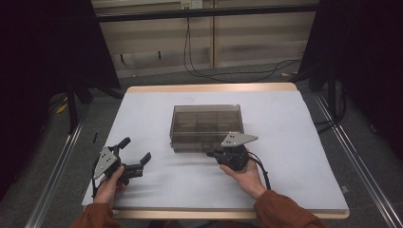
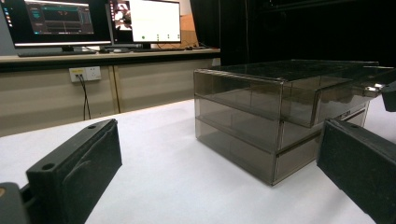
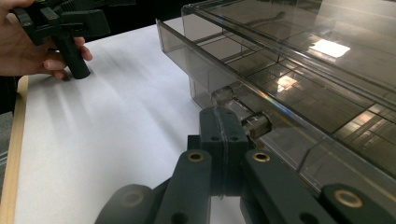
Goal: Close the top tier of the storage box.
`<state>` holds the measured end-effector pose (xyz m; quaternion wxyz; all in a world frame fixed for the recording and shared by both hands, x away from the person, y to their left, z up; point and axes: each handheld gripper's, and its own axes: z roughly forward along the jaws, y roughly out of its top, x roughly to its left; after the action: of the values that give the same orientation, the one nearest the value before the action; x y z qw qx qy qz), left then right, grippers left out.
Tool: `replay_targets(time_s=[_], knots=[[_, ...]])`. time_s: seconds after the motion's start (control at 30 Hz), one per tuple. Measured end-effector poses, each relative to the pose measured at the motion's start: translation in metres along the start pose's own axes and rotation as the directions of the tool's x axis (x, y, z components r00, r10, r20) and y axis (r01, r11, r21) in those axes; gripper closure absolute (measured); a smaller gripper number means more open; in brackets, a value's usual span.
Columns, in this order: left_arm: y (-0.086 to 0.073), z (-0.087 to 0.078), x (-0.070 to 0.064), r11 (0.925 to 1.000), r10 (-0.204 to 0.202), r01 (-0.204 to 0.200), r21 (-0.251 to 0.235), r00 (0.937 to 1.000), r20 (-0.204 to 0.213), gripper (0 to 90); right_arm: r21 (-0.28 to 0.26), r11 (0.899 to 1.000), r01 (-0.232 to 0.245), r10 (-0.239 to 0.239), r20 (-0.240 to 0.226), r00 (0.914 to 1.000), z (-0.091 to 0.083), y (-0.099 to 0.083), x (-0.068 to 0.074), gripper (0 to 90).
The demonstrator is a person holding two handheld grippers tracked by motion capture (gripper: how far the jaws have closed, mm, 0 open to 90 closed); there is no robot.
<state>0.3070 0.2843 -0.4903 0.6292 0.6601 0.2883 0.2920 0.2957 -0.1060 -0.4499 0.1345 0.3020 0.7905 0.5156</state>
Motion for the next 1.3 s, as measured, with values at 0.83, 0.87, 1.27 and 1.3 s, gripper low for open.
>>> replay_targets(time_s=[0.83,0.87,1.27,1.3], knots=[[-0.0001,0.0001,-0.0003,1.0000,-0.007,0.007,-0.001,1.0000,0.001,0.0,0.001,1.000,-0.006,0.006,0.002,1.0000,0.0061,-0.0001,-0.0052,90.0],[-0.0001,0.0002,-0.0003,1.0000,-0.008,0.008,-0.001,1.0000,0.001,0.0,0.003,1.000,-0.004,0.004,0.005,1.0000,0.0060,-0.0001,-0.0055,90.0],[-0.0001,0.0001,-0.0002,1.0000,-0.006,0.006,0.000,1.0000,0.003,0.0,-0.003,1.000,-0.011,0.011,0.024,0.9996,0.0052,0.0001,-0.0073,90.0],[-0.0001,0.0000,-0.0003,1.0000,-0.007,0.007,0.000,1.0000,0.003,0.0,-0.005,1.000,-0.013,0.013,0.023,0.9996,0.0054,0.0000,-0.0077,90.0]])
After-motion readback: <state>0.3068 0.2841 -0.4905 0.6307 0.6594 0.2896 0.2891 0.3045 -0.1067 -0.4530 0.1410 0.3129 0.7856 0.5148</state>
